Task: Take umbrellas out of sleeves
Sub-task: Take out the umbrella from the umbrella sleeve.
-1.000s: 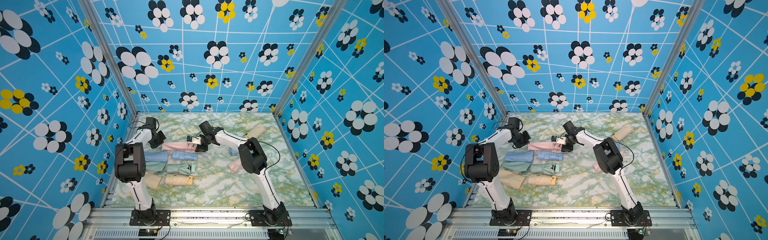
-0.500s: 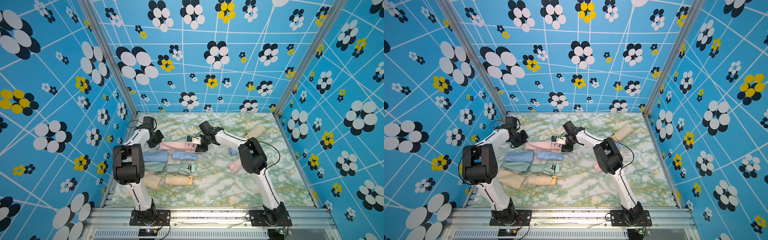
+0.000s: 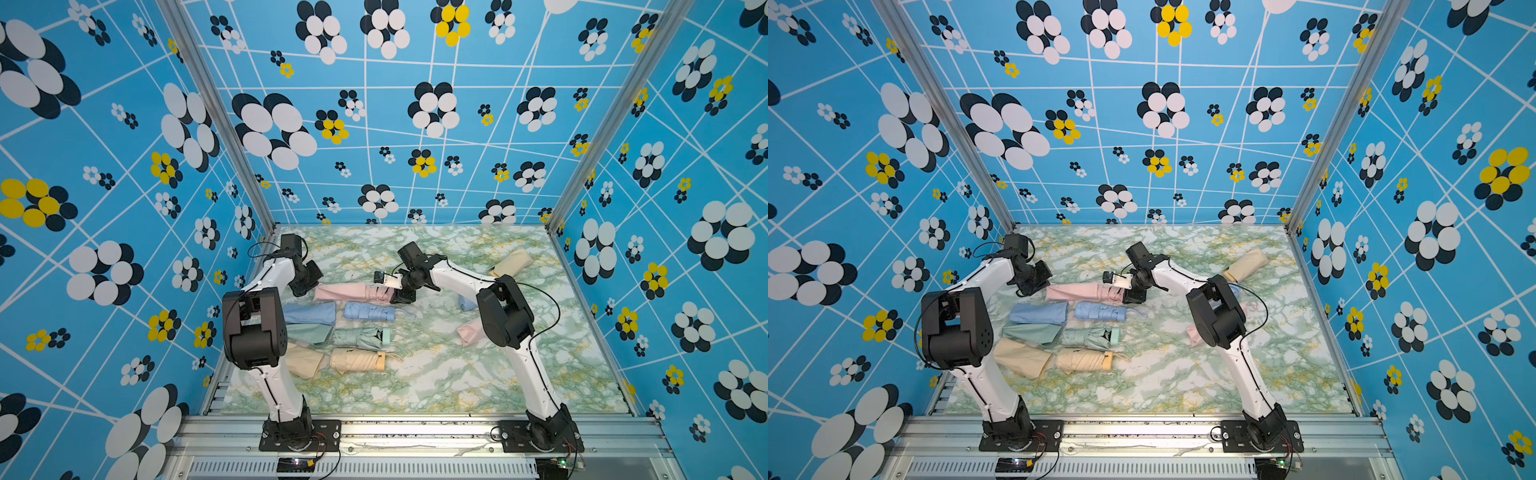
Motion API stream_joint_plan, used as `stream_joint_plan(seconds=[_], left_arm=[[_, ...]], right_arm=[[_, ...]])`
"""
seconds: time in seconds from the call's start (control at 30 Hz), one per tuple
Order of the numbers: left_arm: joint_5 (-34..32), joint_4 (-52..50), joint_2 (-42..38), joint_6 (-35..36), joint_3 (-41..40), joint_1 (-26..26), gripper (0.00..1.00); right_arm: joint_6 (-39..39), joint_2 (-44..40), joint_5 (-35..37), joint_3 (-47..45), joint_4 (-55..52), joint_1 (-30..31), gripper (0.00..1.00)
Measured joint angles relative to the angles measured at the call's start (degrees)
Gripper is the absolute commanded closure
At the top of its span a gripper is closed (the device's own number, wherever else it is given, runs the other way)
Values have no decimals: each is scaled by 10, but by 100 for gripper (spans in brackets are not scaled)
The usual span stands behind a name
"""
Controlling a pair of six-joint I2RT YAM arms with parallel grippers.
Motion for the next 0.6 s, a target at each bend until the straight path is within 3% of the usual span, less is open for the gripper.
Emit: stream_joint_plan(seconds=[0.6], left_arm=[[0, -15, 0, 35, 1, 26, 100]], right_arm=[[-2, 0, 0, 0, 0, 0, 63]])
